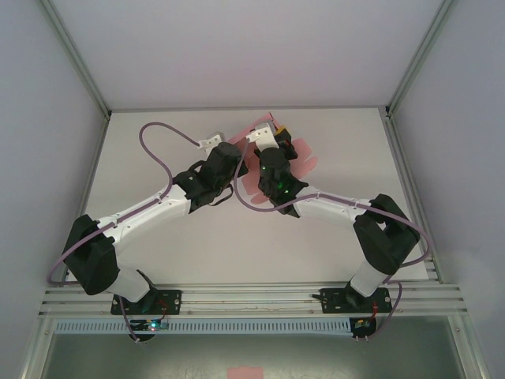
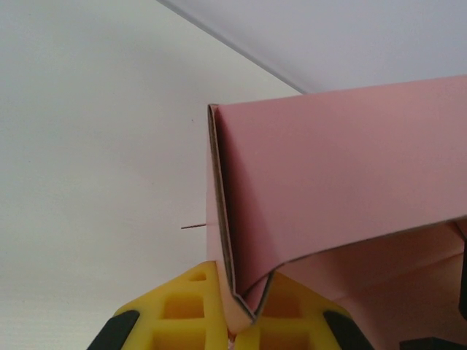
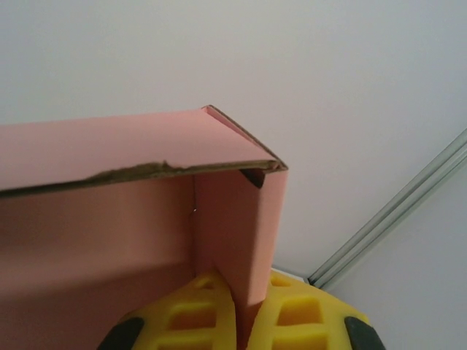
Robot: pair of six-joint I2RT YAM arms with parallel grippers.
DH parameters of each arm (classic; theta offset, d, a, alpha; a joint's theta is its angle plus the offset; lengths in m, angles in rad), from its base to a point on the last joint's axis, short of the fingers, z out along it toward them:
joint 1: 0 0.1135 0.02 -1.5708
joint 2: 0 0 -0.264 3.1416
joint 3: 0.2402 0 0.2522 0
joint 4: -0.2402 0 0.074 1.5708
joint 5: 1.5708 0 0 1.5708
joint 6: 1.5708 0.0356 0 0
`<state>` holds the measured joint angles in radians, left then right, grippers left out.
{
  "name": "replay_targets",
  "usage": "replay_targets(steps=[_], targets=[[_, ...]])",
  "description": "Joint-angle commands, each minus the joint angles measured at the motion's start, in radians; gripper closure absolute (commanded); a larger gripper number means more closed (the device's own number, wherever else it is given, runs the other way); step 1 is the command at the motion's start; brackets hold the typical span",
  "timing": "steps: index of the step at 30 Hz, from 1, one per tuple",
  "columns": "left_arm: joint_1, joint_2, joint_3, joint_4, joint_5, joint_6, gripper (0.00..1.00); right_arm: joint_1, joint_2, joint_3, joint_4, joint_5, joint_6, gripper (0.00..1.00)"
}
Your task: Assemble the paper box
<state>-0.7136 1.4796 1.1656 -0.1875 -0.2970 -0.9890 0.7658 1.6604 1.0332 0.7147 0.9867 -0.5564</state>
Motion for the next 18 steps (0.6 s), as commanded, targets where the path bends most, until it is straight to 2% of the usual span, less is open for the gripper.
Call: replay_targets(steps=[1,2,5,6,7,10,12,14,18], targets=[[-0.028,-0.043,-0.006,-0.103,-0.029,-0.031,1.00,-0.066,-0.023,-0.021,-0.023,0.100,-0.017,0.95],[-0.028,-0.040,-0.007,-0.102,-0.027,-0.032,1.00,-0.066,-0.034,-0.032,-0.035,0.077,-0.007,0.91],[-0.028,-0.033,-0.006,-0.098,-0.028,-0.030,1.00,-0.044,-0.110,-0.067,-0.162,-0.094,0.037,0.89],[-0.028,-0.030,-0.005,-0.099,-0.031,-0.028,1.00,-0.035,-0.146,-0.086,-0.199,-0.175,0.056,0.80],[-0.026,-0.028,-0.002,-0.101,-0.035,-0.026,1.00,-0.030,-0.187,-0.098,-0.255,-0.269,0.092,0.63],[-0.027,-0.025,-0.002,-0.094,-0.040,-0.020,1.00,-0.035,-0.284,-0.096,-0.410,-0.479,0.231,0.46],[-0.027,-0.025,-0.001,-0.092,-0.037,-0.010,1.00,-0.036,-0.338,-0.103,-0.454,-0.568,0.265,0.40],[-0.027,-0.028,-0.004,-0.098,-0.043,-0.007,1.00,-0.034,-0.398,-0.119,-0.481,-0.609,0.278,0.32],[-0.026,-0.041,-0.023,-0.082,-0.050,0.036,1.00,-0.041,-0.527,-0.161,-0.529,-0.676,0.283,0.05]])
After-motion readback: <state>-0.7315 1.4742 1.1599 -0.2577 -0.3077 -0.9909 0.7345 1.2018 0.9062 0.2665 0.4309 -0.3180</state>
